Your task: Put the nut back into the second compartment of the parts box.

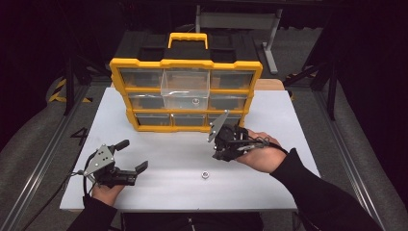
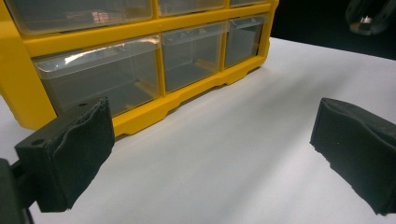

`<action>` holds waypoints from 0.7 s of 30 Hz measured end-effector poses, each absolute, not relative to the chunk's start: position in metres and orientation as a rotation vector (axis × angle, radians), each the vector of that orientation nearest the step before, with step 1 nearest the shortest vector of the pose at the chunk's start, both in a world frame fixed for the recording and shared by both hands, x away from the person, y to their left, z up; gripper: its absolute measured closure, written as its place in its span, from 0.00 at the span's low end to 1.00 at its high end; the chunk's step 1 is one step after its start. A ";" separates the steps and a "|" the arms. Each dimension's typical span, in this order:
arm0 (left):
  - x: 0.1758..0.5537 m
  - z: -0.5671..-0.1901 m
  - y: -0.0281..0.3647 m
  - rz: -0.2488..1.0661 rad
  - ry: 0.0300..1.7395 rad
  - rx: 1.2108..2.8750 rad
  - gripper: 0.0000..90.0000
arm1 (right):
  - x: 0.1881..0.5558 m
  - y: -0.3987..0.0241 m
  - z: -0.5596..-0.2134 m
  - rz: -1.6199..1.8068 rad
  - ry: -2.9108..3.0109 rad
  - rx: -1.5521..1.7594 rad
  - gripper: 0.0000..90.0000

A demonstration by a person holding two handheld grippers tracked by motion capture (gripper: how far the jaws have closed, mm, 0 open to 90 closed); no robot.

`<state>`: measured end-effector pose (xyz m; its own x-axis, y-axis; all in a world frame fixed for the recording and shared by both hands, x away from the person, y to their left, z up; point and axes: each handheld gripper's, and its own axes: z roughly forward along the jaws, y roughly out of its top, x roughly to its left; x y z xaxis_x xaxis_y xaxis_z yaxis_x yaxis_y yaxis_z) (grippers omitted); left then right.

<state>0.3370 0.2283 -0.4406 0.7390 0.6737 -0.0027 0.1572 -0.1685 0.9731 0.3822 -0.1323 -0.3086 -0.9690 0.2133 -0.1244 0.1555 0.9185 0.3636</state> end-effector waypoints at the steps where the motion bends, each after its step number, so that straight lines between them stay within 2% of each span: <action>1: 0.337 -0.441 0.228 0.522 0.664 1.711 0.00 | 0.382 -0.132 -0.309 0.533 2.918 0.282 0.77; 13: 0.337 -0.441 0.228 0.523 0.663 1.709 0.01 | 0.391 -0.127 -0.237 0.576 2.874 0.269 0.77; 21: 0.337 -0.440 0.229 0.524 0.663 1.712 0.01 | 0.399 -0.124 -0.207 0.601 2.856 0.263 0.77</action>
<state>0.3368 0.2288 -0.4403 0.7391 0.6736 0.0005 0.1557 -0.1716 0.9728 0.3989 -0.1241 -0.2074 -0.9618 0.2160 -0.1680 0.1299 0.9008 0.4144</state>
